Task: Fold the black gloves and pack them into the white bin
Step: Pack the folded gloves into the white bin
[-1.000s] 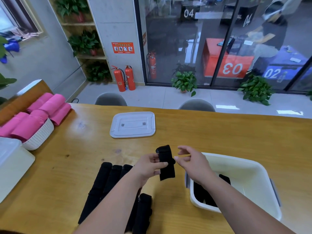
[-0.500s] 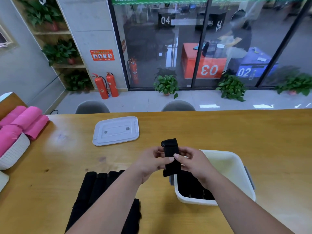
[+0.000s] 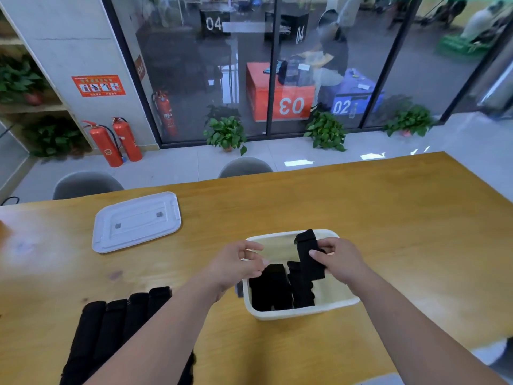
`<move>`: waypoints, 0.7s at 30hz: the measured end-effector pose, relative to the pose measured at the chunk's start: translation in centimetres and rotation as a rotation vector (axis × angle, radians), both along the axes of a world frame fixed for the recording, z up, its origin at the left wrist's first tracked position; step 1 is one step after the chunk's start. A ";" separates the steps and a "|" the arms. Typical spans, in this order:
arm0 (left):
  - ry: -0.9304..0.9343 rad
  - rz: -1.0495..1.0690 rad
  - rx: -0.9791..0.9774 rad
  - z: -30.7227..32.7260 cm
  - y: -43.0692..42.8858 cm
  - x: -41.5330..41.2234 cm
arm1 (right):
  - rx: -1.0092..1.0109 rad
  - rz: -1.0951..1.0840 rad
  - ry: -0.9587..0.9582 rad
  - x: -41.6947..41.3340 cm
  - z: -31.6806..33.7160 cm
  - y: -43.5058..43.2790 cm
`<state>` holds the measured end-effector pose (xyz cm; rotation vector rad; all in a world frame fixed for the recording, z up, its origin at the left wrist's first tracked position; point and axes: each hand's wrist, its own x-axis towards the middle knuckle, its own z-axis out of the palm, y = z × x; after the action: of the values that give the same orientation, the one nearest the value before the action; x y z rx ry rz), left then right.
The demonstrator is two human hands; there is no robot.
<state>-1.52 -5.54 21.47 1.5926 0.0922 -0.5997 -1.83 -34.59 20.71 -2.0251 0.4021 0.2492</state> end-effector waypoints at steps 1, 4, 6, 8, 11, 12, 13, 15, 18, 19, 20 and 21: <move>0.003 -0.002 -0.002 0.0 -0.2 0.0 | -0.145 0.021 -0.021 0.0 -0.2 -0.2; 0.014 -0.001 -0.002 -0.2 -0.6 -0.1 | -0.573 0.108 -0.034 0.4 -1.1 0.0; 0.021 0.002 -0.003 -0.2 -0.7 -0.2 | -0.782 0.142 0.033 0.9 -2.7 0.2; 0.027 0.005 0.001 -0.5 -0.5 -0.3 | -0.908 0.197 0.129 1.2 -4.6 0.3; 0.032 0.005 0.008 -0.8 0.0 -0.5 | -0.902 0.218 0.114 1.5 -5.7 0.7; 0.035 0.003 0.010 -0.9 0.1 -0.6 | -0.911 0.220 0.109 1.6 -5.8 1.0; 0.036 0.005 0.009 -0.9 0.2 -0.6 | -0.915 0.229 0.124 1.8 -5.9 1.2; 0.040 0.017 0.001 -1.0 0.3 -0.7 | -0.994 0.285 0.232 2.1 -6.4 1.3; 0.046 0.025 -0.007 -1.2 0.5 -0.7 | -1.029 0.313 0.326 2.5 -6.5 1.7; 0.046 0.026 -0.009 -1.2 0.6 -0.7 | -1.046 0.327 0.327 2.5 -6.5 1.7; 0.048 0.027 -0.009 -1.1 0.6 -0.6 | -1.052 0.334 0.319 2.6 -6.4 1.8; 0.049 0.028 -0.010 -1.1 0.6 -0.6 | -1.068 0.352 0.321 2.5 -6.4 1.8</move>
<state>-2.12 -4.89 20.35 1.5646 0.1474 -0.6167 0.68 -32.74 14.30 -3.1263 0.4141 0.6898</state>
